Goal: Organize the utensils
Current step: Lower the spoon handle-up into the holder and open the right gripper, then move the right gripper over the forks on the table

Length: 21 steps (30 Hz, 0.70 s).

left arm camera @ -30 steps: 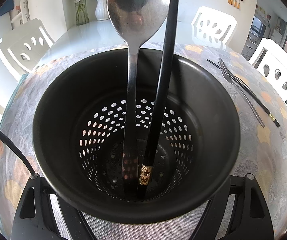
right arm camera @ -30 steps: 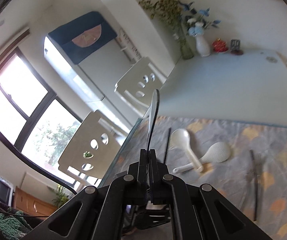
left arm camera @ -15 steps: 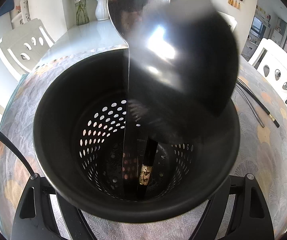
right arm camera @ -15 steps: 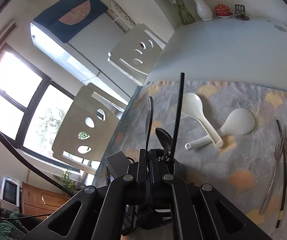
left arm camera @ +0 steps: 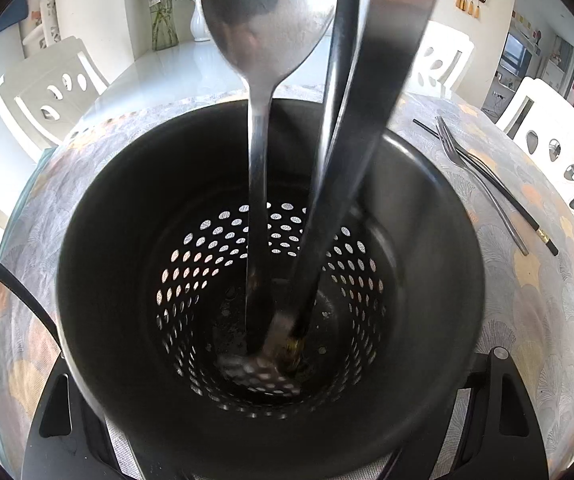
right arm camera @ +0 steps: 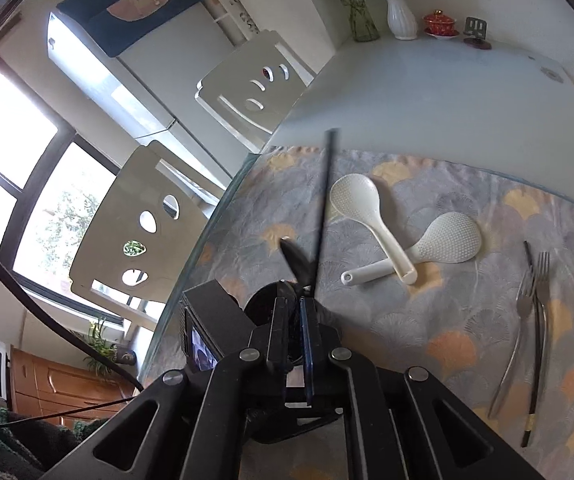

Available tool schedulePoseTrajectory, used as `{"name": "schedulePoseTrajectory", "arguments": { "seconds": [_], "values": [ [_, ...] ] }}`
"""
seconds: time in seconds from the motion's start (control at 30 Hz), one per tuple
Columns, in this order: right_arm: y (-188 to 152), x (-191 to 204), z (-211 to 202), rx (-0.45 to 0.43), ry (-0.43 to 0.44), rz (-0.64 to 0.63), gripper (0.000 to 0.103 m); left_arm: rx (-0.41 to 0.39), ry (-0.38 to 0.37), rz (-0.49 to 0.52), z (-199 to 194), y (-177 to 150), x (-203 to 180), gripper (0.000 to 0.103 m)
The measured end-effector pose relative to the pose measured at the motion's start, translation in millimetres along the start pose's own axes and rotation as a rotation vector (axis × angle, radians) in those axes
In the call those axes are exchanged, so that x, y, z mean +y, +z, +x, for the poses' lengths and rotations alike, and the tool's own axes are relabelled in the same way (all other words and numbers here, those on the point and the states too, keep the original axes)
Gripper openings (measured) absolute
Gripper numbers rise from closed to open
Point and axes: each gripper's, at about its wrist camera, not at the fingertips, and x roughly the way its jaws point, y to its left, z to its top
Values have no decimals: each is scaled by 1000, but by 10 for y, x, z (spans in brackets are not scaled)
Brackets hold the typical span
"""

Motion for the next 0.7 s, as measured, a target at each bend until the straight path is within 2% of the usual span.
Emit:
{"name": "schedulePoseTrajectory", "arguments": {
  "seconds": [0.17,0.37,0.43,0.47,0.5,0.53,0.6,0.67,0.7],
  "values": [
    [-41,-43,-337,-89,-18,31,5,0,-1,1,-1,-2,-28,82],
    [-160,-118,-973,-233,-168,64,6,-1,-2,0,0,-2,-25,82],
    [-219,-120,-1155,-269,-224,58,9,-1,-3,-2,-2,-5,-29,82],
    [-247,-112,-1240,-285,-262,55,19,-1,-3,-1,-1,-5,-38,82],
    [-282,-101,-1328,-304,-306,51,39,-1,-2,0,1,-5,-52,82],
    [-332,-87,-1425,-331,-347,46,49,-1,-2,0,3,-5,-59,82],
    [-439,-63,-1630,-403,-387,41,81,-1,-3,-1,5,-4,-72,82],
    [-540,-50,-1809,-466,-399,46,93,-1,-3,0,4,-5,-59,82],
    [-576,-53,-1852,-480,-410,47,93,-1,-3,-1,4,-6,-58,82]
  ]
}}
